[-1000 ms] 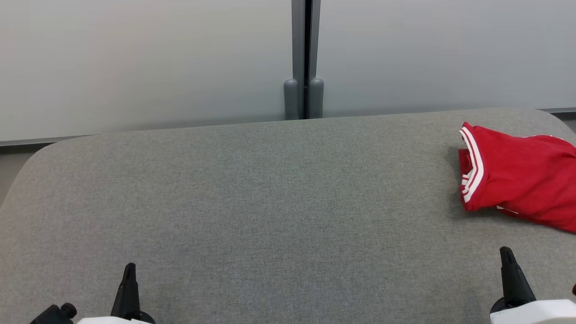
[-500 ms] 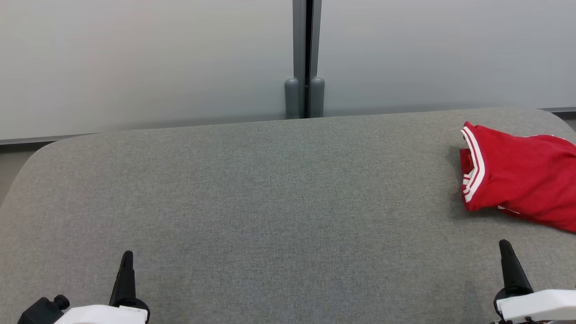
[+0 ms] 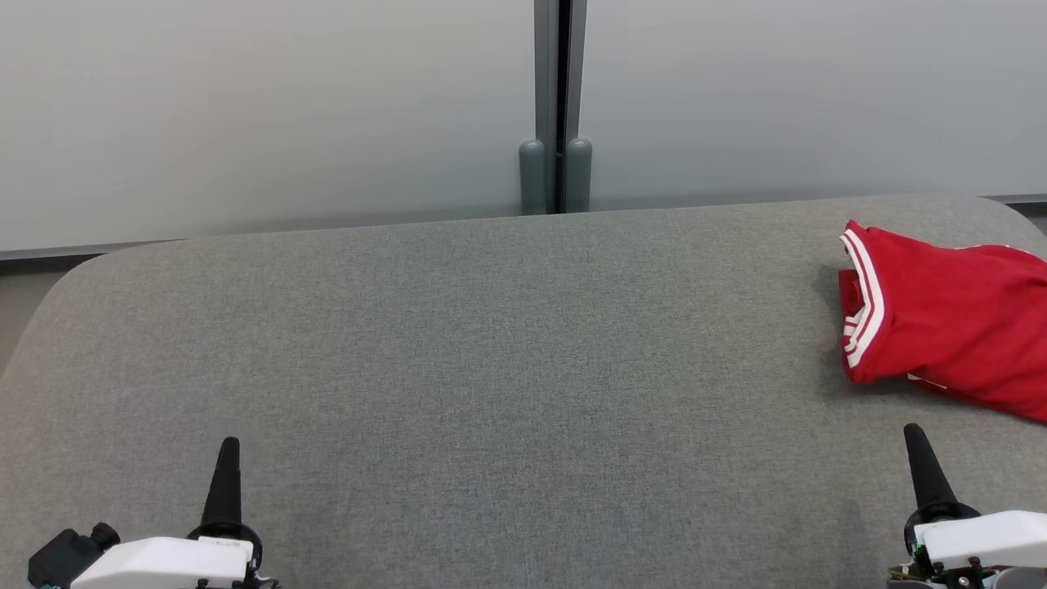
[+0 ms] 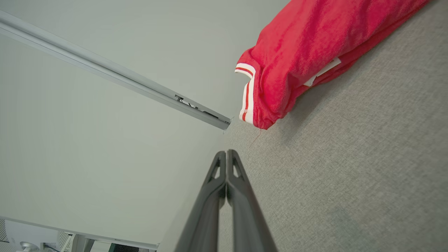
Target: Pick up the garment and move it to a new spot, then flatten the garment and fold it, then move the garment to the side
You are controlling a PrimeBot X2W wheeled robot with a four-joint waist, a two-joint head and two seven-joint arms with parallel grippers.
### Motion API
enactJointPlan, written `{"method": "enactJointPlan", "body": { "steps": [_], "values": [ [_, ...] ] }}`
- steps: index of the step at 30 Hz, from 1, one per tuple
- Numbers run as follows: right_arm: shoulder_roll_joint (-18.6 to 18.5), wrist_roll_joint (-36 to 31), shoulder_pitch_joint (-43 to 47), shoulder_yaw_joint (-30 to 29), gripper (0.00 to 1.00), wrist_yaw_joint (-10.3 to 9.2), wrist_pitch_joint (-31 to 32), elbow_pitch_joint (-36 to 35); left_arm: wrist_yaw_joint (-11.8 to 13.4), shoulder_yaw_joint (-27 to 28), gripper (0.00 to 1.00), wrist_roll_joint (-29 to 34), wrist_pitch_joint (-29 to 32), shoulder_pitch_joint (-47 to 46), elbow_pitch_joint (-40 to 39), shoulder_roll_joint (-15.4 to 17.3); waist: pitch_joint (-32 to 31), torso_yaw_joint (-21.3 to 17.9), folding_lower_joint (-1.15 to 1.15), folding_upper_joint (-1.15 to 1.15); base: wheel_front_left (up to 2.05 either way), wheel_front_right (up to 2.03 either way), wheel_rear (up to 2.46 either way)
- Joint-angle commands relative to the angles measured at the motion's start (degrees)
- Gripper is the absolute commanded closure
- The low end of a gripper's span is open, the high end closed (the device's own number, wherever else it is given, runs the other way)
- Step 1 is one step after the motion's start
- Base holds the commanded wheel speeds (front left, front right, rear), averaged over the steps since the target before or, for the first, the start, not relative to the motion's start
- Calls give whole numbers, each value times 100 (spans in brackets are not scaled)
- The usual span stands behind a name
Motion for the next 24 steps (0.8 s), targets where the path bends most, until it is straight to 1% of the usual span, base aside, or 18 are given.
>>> {"method": "enactJointPlan", "body": {
  "steps": [1,24],
  "values": [
    [-26,143,-125,-31,100,2,42,-30,-34,39,100,-123,40,-189,-66,39,1,1,0,0,0,0,0],
    [23,1333,-367,-130,100,2,365,88,-82,112,100,-1224,348,-423,-82,52,27,25,0,0,0,0,0]
  ]
}}
